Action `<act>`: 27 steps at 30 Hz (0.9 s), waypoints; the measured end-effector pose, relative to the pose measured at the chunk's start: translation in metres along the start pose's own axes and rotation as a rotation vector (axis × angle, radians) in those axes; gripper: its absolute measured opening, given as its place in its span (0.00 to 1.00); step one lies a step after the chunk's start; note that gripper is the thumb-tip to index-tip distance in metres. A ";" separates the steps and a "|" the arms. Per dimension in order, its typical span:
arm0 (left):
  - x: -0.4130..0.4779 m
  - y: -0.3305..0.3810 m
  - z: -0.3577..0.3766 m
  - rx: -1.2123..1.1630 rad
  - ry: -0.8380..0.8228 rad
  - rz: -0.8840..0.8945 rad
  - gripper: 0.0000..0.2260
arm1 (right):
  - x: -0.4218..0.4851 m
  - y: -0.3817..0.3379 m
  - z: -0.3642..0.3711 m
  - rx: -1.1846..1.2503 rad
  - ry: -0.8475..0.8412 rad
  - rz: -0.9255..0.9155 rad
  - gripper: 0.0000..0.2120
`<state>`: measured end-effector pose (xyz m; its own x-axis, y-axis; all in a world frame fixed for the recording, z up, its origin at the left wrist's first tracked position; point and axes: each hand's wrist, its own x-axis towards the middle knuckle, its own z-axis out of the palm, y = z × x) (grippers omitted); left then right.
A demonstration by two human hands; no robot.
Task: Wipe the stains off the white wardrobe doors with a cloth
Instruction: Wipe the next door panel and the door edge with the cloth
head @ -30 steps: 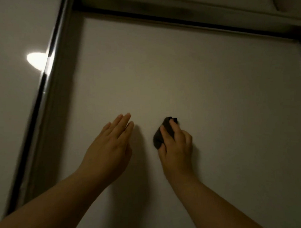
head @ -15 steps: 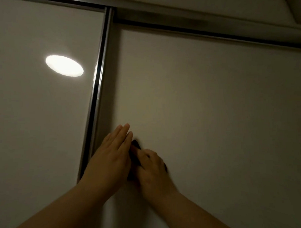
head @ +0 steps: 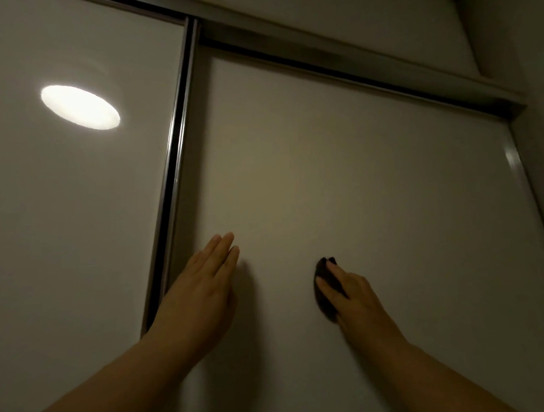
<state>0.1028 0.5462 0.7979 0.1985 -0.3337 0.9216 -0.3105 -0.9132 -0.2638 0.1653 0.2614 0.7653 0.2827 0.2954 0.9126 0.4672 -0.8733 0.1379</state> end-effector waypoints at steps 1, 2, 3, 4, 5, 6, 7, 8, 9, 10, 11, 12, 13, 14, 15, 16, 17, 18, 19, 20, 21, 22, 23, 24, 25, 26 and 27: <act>0.002 0.003 0.000 -0.004 -0.004 -0.001 0.26 | 0.002 -0.001 -0.005 0.033 -0.018 0.065 0.29; 0.005 0.006 -0.001 -0.008 -0.005 -0.002 0.25 | 0.005 -0.003 -0.008 0.025 -0.006 0.091 0.28; 0.007 0.009 -0.001 -0.016 -0.009 -0.001 0.25 | 0.010 -0.005 -0.012 0.019 0.015 0.110 0.27; 0.010 0.013 -0.002 -0.022 -0.006 0.001 0.25 | 0.014 -0.009 -0.018 0.021 0.053 0.118 0.27; 0.013 0.016 -0.004 -0.032 -0.001 0.004 0.25 | 0.019 -0.013 -0.025 0.021 0.083 0.130 0.27; 0.016 0.020 -0.006 -0.046 0.017 0.008 0.25 | 0.024 -0.018 -0.033 0.014 0.119 0.115 0.28; 0.020 0.023 -0.008 -0.064 0.032 0.011 0.24 | 0.028 -0.021 -0.041 -0.008 0.163 0.080 0.28; 0.023 0.026 -0.010 -0.079 0.046 0.010 0.24 | 0.032 -0.026 -0.049 -0.031 0.196 0.048 0.28; 0.027 0.031 -0.012 -0.096 0.057 0.012 0.25 | 0.034 -0.030 -0.060 -0.059 0.213 0.026 0.28; 0.029 0.034 -0.015 -0.101 0.071 0.014 0.25 | 0.037 -0.036 -0.069 -0.080 0.225 0.006 0.28; 0.032 0.039 -0.017 -0.112 0.087 0.018 0.24 | 0.039 -0.038 -0.078 -0.097 0.230 -0.007 0.28; 0.035 0.045 -0.021 -0.133 0.101 0.015 0.24 | 0.040 -0.042 -0.087 -0.112 0.234 -0.016 0.28; 0.037 0.051 -0.024 -0.159 0.112 0.010 0.25 | 0.039 -0.043 -0.095 -0.120 0.236 -0.015 0.27; 0.040 0.058 -0.025 -0.184 0.124 0.012 0.26 | 0.037 -0.044 -0.102 -0.129 0.235 -0.018 0.27; 0.042 0.064 -0.026 -0.205 0.128 0.022 0.27 | 0.036 -0.045 -0.110 -0.140 0.234 -0.027 0.27; 0.044 0.071 -0.026 -0.223 0.127 0.032 0.28 | 0.033 -0.045 -0.116 -0.149 0.227 -0.031 0.27; 0.048 0.080 -0.027 -0.240 0.125 0.035 0.28 | 0.029 -0.043 -0.123 -0.163 0.217 -0.030 0.27; 0.050 0.088 -0.027 -0.246 0.118 0.034 0.28 | 0.025 -0.042 -0.130 -0.172 0.208 -0.026 0.27; 0.053 0.097 -0.027 -0.254 0.116 0.030 0.28 | 0.021 -0.039 -0.137 -0.179 0.204 -0.021 0.28; 0.056 0.106 -0.026 -0.263 0.117 0.030 0.28 | 0.016 -0.035 -0.144 -0.188 0.204 -0.023 0.28; 0.059 0.116 -0.025 -0.271 0.112 0.037 0.28 | 0.011 -0.030 -0.153 -0.199 0.205 -0.028 0.28; 0.063 0.127 -0.025 -0.279 0.116 0.048 0.28 | 0.005 -0.023 -0.162 -0.206 0.203 -0.028 0.28; 0.067 0.138 -0.023 -0.288 0.121 0.059 0.28 | -0.001 -0.017 -0.171 -0.215 0.200 -0.023 0.28; 0.071 0.147 -0.023 -0.297 0.125 0.069 0.28 | -0.006 -0.011 -0.179 -0.222 0.194 -0.015 0.29; 0.075 0.159 -0.022 -0.306 0.129 0.076 0.28 | -0.013 -0.003 -0.189 -0.235 0.188 -0.006 0.29; 0.080 0.170 -0.021 -0.317 0.141 0.082 0.28 | -0.019 0.005 -0.197 -0.249 0.180 0.004 0.29; 0.085 0.182 -0.021 -0.330 0.146 0.089 0.28 | -0.025 0.014 -0.207 -0.267 0.177 0.012 0.29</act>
<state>0.0439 0.3561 0.8337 0.0304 -0.3497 0.9364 -0.6080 -0.7500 -0.2604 -0.0087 0.1621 0.8241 0.1260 0.2331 0.9642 0.2222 -0.9539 0.2016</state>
